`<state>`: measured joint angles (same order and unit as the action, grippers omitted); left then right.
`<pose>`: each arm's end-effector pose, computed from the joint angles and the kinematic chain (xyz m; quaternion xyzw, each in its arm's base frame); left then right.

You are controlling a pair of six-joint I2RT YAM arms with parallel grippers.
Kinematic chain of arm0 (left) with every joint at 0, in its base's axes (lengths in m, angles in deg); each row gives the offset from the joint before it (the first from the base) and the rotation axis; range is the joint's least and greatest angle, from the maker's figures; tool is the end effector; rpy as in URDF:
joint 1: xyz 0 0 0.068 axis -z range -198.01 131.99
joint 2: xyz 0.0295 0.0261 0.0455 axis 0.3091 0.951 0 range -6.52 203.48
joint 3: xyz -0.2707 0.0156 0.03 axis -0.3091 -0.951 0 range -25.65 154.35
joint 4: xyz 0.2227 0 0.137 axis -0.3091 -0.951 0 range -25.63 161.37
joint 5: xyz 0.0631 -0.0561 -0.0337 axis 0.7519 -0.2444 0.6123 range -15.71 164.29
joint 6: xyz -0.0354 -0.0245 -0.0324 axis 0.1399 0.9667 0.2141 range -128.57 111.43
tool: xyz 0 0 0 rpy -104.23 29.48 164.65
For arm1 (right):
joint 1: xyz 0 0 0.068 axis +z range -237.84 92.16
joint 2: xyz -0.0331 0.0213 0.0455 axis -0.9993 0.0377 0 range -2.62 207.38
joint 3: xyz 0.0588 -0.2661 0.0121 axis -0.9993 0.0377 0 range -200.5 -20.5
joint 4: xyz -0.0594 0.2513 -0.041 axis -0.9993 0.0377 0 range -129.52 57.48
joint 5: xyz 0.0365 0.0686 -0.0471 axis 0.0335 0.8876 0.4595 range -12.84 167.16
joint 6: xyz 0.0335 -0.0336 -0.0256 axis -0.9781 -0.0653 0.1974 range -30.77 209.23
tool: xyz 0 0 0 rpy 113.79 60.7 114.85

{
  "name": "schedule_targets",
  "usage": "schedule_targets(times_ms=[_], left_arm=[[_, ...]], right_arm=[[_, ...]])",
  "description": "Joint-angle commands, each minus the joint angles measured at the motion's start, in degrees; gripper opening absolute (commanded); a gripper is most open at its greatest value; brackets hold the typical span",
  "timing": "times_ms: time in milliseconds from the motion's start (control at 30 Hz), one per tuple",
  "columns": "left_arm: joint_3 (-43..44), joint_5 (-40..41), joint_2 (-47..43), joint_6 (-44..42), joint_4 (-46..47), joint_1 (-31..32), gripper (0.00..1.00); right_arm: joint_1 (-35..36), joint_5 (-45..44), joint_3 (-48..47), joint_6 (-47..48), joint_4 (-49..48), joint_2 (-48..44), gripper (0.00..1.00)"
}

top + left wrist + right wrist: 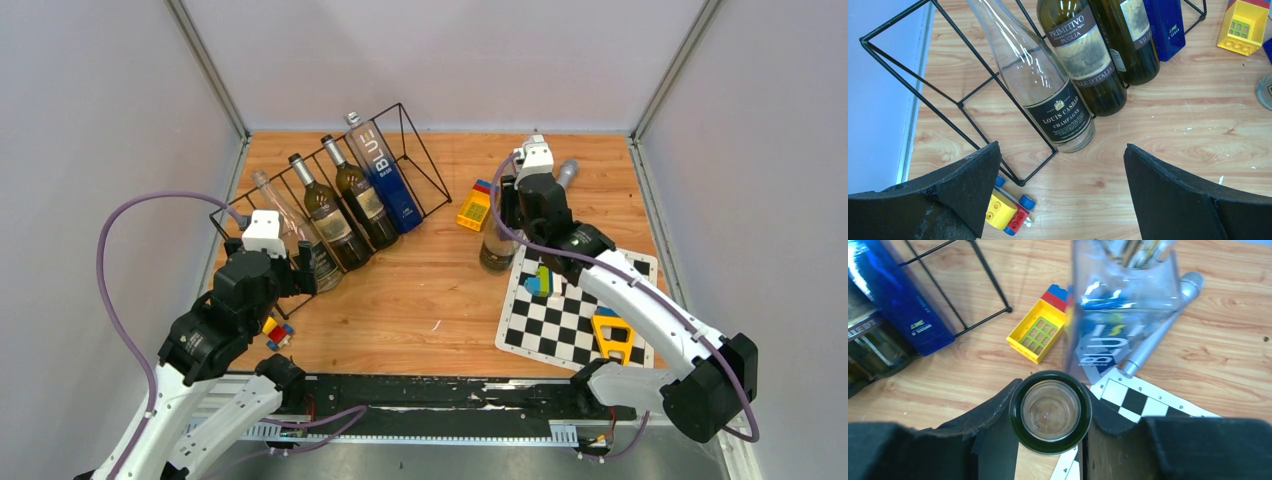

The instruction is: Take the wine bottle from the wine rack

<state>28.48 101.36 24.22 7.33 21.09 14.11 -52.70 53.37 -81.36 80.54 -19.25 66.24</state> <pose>0.0835 -0.0332 0.3530 -0.0043 0.8375 -0.0248 0.5459 0.2288 0.1435 0.3346 -0.0892 0.8419 0.0232 0.5317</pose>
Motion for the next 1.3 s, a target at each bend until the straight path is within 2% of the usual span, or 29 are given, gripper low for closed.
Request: schedule_targets(times_ms=[0, 300, 467, 533, 700, 967, 1033, 1133, 1267], left_arm=[[0.0, -0.2, 0.0, -1.1, 2.1, -0.2, 1.00], [-0.1, -0.1, 0.0, -1.0, 2.2, -0.2, 1.00], [-0.1, -0.2, -0.1, -1.1, 2.2, -0.2, 1.00], [-0.1, -0.3, 0.0, -1.0, 2.2, -0.2, 1.00], [-0.1, -0.3, -0.2, -1.1, 2.2, -0.2, 1.00], [-0.1, -0.3, -0.2, -1.0, 2.1, -0.2, 1.00], [-0.1, -0.3, -0.2, -1.1, 2.2, -0.2, 1.00], [-0.1, -0.3, -0.2, -1.0, 2.1, -0.2, 1.00], [-0.1, -0.3, -0.2, -1.0, 2.3, -0.2, 1.00]], right_arm=[[-3.4, -2.5, 0.2, -0.4, -2.6, -1.9, 0.00], [-4.4, -4.4, -0.2, 0.9, -2.5, 0.2, 0.00], [-4.5, -0.7, -0.4, 0.3, -2.6, 0.9, 0.01], [-4.5, 0.5, -0.6, 0.0, -2.6, 1.3, 0.08], [-4.5, 0.5, -1.1, -0.6, -2.5, 1.4, 0.34], [-4.5, 0.4, -2.3, -0.3, -1.4, 0.8, 0.51], [-4.4, 0.7, -2.5, -0.3, -1.0, 0.5, 0.62], [-4.5, 0.8, -2.9, -0.4, -0.3, 0.0, 0.71], [-4.5, 0.8, -3.9, -0.5, 0.9, -1.2, 0.77]])
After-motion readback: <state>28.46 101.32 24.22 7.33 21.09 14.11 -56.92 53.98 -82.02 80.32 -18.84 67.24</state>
